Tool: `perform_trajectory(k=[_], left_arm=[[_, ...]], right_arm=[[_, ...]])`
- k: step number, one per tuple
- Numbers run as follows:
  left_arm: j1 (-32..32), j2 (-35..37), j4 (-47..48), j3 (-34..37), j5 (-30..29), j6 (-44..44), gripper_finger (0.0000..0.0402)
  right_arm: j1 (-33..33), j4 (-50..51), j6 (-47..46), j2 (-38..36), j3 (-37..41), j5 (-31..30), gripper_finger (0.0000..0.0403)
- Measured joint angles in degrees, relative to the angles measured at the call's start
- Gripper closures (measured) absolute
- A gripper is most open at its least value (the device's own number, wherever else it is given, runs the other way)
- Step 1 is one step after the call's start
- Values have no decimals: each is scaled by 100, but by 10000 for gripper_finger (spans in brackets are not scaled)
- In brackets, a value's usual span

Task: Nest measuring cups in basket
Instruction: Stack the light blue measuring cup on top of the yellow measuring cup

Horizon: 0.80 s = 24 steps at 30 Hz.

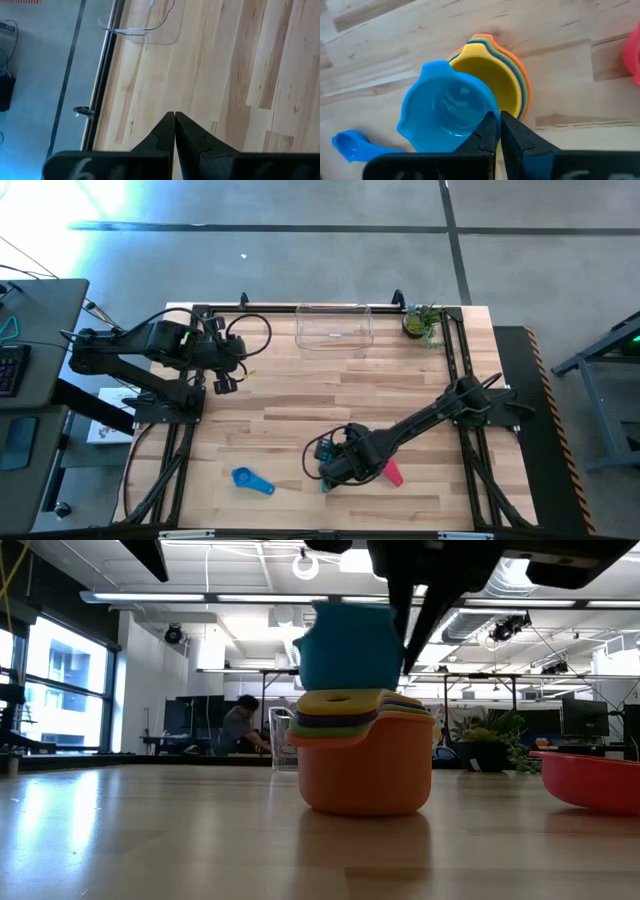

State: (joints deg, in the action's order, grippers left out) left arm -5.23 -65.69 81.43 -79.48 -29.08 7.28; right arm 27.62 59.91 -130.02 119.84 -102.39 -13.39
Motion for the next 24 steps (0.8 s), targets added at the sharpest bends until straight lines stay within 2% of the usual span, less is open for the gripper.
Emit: perform_trajectory(k=[12, 24], left_arm=[[-1, 1, -1, 0, 0, -3, 399], [-1, 0, -3, 0, 0, -1, 399]], right_arm=[[-74, 205, -2, 6, 2, 97, 401], [-70, 216, 17, 6, 2, 138, 342]])
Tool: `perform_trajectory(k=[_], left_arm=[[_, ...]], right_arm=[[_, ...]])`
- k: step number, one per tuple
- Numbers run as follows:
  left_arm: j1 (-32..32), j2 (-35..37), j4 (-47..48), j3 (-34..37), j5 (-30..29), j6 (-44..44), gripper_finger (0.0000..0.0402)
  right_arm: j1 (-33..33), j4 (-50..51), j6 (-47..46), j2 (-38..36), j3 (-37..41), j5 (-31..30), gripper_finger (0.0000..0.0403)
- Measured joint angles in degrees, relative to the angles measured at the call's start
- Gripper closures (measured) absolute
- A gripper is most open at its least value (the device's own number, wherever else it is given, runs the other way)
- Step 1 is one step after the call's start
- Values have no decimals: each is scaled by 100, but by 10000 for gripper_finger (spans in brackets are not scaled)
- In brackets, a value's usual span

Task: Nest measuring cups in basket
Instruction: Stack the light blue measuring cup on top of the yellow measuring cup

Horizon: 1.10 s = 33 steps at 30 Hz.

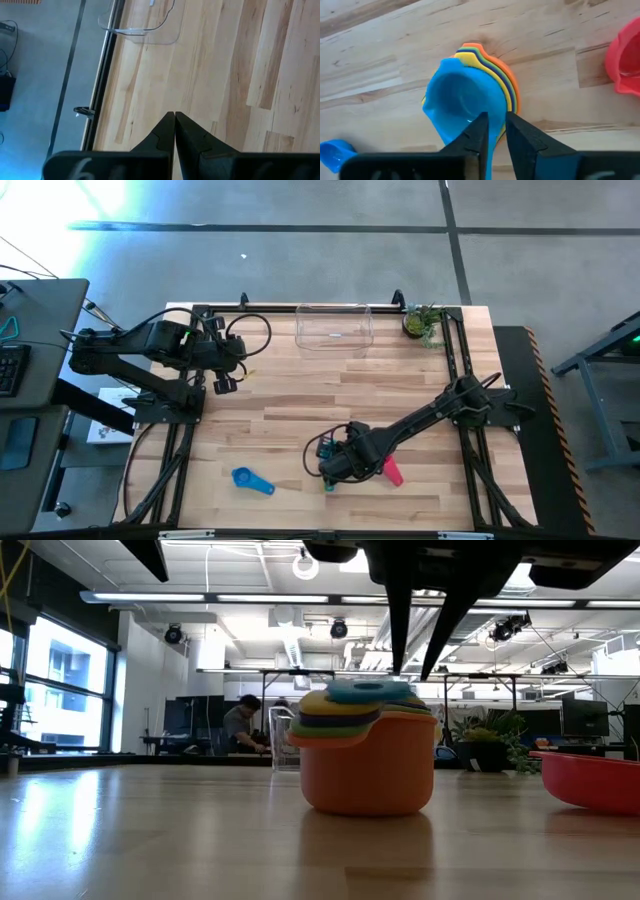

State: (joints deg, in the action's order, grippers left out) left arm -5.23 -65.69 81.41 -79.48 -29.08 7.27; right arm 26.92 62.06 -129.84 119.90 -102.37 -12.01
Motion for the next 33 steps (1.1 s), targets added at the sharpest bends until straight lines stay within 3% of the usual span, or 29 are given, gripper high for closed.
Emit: perform_trajectory(k=[9, 16, 33], left_arm=[[1, 0, 0, 0, 0, -2, 399], [2, 1, 0, 0, 0, 0, 399], [2, 2, -2, 0, 0, 2, 399]], right_arm=[[-2, -112, 1, -8, 0, 108, 323], [164, -626, 326, -52, 0, 1054, 325], [458, -957, -109, 577, 26, 815, 325]])
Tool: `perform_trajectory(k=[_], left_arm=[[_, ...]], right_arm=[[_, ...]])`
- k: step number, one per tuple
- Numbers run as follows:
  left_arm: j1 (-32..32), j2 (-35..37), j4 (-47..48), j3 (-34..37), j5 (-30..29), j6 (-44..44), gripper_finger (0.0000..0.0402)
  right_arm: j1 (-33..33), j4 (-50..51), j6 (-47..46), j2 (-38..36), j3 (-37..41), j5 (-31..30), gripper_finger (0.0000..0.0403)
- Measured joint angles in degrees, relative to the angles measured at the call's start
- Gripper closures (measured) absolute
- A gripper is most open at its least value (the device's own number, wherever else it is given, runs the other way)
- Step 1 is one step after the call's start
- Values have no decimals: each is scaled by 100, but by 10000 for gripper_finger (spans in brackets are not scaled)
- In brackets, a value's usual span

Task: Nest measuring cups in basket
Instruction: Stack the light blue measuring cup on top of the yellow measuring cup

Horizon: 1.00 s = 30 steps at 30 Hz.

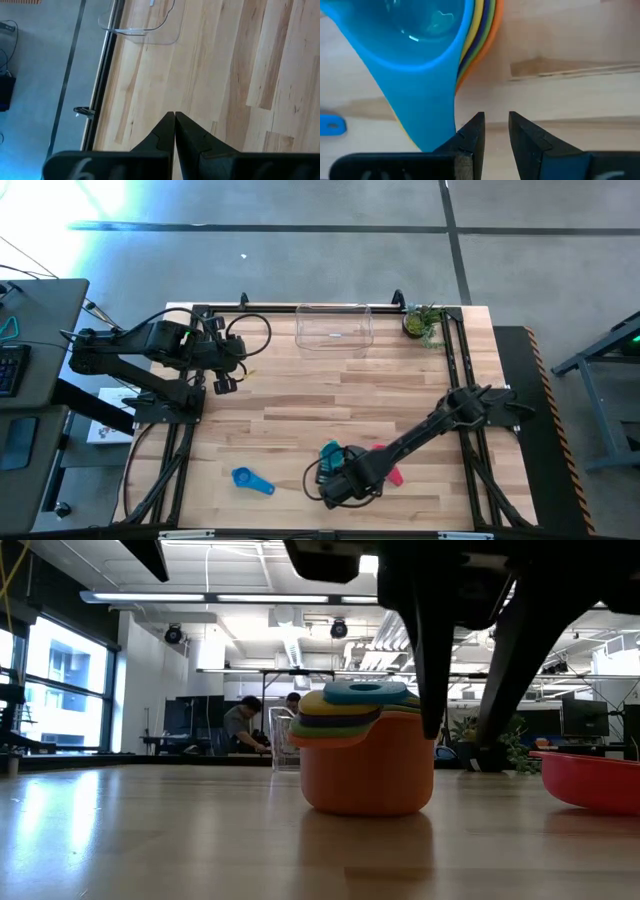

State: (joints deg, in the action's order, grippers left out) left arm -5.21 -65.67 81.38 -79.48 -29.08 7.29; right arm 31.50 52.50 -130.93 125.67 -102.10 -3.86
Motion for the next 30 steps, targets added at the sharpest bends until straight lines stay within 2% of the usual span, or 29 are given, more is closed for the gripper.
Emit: perform_trajectory(k=[20, 25, 30], left_arm=[[-1, 0, -2, 0, 0, 0, 399], [-2, -1, -3, 0, 0, 0, 399], [0, 0, -28, 0, 0, 0, 399]], right_arm=[[-226, -108, 436, 35, -3, -27, 325], [-139, 382, 336, 35, -213, 38, 325], [-14, 1372, 328, 32, -638, 123, 325]])
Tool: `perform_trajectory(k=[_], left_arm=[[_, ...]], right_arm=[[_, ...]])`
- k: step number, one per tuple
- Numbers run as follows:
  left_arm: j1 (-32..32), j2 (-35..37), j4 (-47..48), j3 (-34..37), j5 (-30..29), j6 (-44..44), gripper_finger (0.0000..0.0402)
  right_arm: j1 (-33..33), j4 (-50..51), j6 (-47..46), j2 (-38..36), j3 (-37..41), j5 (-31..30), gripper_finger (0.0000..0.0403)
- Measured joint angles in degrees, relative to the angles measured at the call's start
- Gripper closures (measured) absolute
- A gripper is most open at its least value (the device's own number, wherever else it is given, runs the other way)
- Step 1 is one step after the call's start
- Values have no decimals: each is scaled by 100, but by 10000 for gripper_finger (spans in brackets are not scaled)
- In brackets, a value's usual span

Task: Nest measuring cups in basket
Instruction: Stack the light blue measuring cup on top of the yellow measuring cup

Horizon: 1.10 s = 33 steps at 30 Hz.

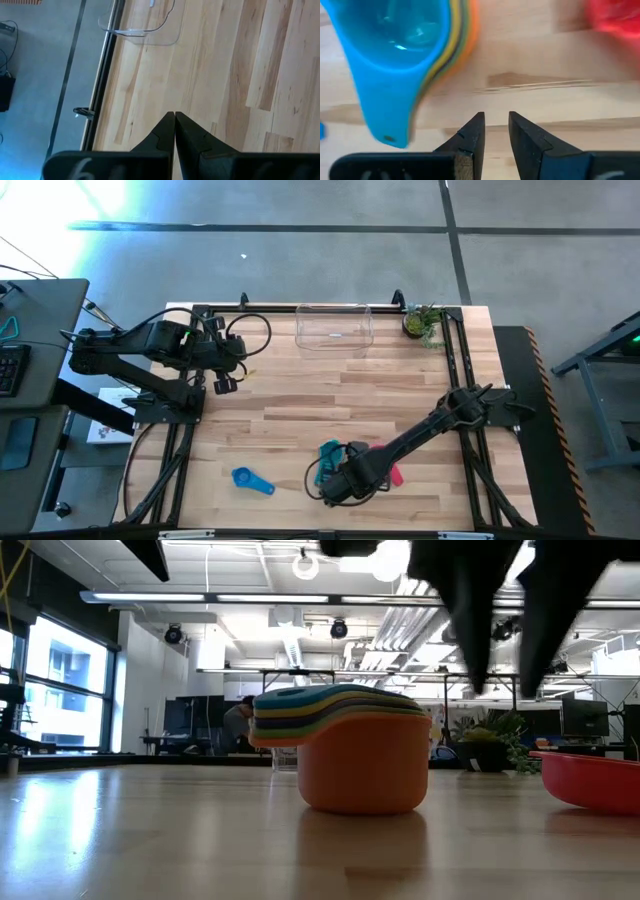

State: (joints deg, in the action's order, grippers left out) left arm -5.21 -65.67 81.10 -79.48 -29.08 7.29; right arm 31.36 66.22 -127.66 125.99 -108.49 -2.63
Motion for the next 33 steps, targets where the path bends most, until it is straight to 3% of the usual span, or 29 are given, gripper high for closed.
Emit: perform_trajectory(k=[11, 16, 23, 33], left_arm=[[-1, 0, 0, 0, 18, 143, 399], [0, -1, 2, 0, 533, 561, 399], [-13, -91, -99, 3, 1381, 1215, 399], [-330, -570, -234, 4, 1443, 1795, 399]], right_arm=[[205, 2069, 496, -44, -662, 314, 324], [202, 2387, 940, -355, -622, 173, 324], [187, 2382, 1071, -1298, 162, -473, 324], [78, 2318, 1256, -3041, 1725, -645, 324]])
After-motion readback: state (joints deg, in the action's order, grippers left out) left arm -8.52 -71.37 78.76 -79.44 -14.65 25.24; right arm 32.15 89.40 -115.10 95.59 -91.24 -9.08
